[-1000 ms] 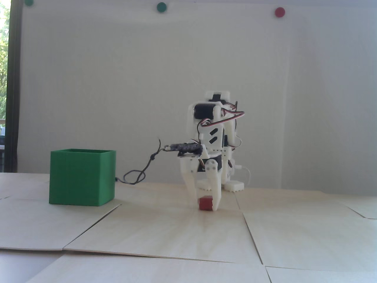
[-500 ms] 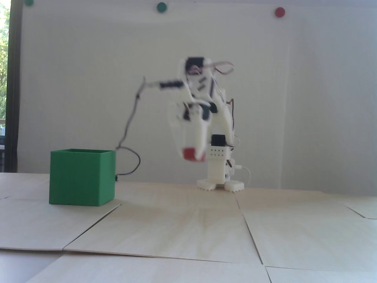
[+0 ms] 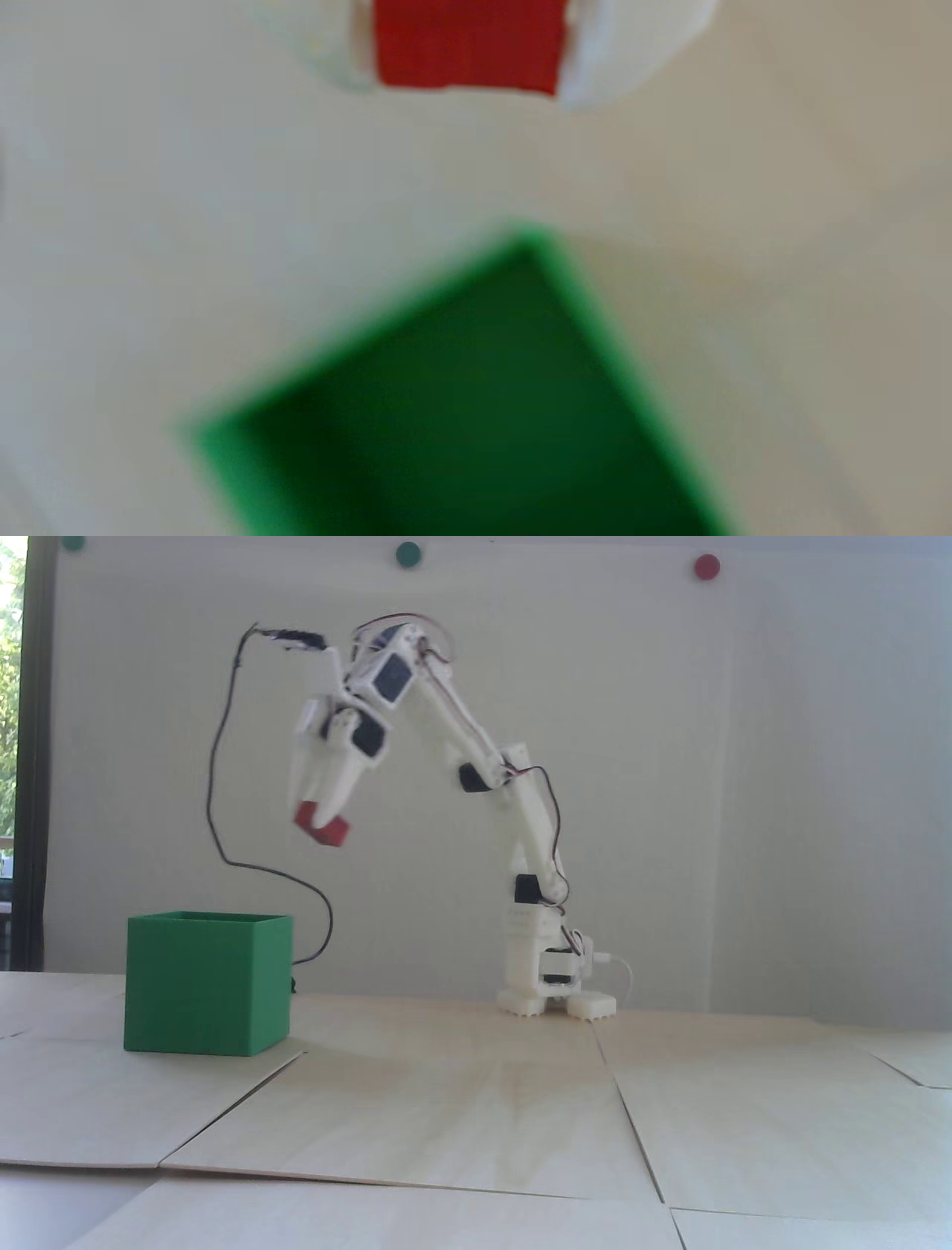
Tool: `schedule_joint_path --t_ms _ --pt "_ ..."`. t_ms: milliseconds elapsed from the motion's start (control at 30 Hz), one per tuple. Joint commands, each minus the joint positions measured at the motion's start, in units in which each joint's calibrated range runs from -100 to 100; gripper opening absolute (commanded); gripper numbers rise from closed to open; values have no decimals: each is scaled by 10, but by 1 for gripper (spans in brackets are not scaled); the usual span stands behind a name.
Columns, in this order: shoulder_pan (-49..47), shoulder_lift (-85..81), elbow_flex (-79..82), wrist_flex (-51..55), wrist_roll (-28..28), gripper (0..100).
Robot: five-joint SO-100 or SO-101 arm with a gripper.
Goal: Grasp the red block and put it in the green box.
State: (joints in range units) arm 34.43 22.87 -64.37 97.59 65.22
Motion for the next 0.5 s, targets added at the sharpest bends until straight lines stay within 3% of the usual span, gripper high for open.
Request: schedule_joint_path --t_ms 0,100,267,467 --pt "52 -39 -56 12 48 2" --pt "76 -33 -60 -2 78 2" --pt "64 -30 -56 -79 77 2" --pt "-37 -22 -56 -247 -56 2"
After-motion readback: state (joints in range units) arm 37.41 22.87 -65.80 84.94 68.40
